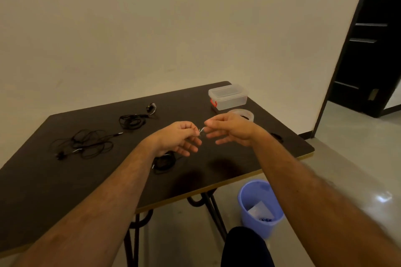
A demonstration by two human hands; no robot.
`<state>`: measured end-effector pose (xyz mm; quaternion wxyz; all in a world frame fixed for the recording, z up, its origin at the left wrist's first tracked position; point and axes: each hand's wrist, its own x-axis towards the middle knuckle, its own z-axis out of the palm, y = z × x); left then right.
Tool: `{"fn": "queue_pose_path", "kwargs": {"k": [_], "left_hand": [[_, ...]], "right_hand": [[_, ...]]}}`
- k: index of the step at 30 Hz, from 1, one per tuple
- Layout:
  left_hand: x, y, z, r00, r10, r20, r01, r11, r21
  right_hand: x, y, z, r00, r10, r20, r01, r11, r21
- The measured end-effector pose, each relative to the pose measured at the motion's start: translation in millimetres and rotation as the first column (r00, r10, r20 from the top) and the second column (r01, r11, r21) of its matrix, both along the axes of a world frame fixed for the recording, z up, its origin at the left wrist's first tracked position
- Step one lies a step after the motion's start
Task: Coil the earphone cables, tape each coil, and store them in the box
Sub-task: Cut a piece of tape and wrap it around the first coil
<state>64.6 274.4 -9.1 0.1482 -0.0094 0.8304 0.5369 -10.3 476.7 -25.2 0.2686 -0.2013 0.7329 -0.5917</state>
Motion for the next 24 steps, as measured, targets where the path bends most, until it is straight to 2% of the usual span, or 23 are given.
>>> {"fn": "queue_pose_path", "kwargs": {"k": [8, 16, 19, 21, 22, 24], "left_hand": [[26, -49, 4, 0.984, 0.158, -0.085, -0.157, 0.987, 0.020], [48, -79, -5, 0.930, 0.360, -0.069, -0.330, 0.904, 0.270], [50, -85, -13, 0.859, 0.508, -0.064, -0.468, 0.830, 0.304], [52, -93, -21, 0.826, 0.548, -0.128, -0.519, 0.830, 0.206], [52, -96, -26, 0.833, 0.516, -0.200, -0.508, 0.856, 0.092], [52, -96, -34, 0.863, 0.349, -0.366, -0.442, 0.872, -0.210]], "right_hand": [[25, -53, 14, 0.967, -0.045, -0.252, 0.055, 0.998, 0.033], [45, -86, 15, 0.900, -0.114, -0.421, 0.131, 0.991, 0.012], [45, -88, 11, 0.881, -0.188, -0.434, 0.191, 0.981, -0.036], [41, -85, 9, 0.869, -0.240, -0.433, 0.241, 0.969, -0.054], [39, -82, 8, 0.865, -0.253, -0.432, 0.256, 0.965, -0.052], [36, -77, 5, 0.861, -0.280, -0.425, 0.284, 0.957, -0.056]]}}
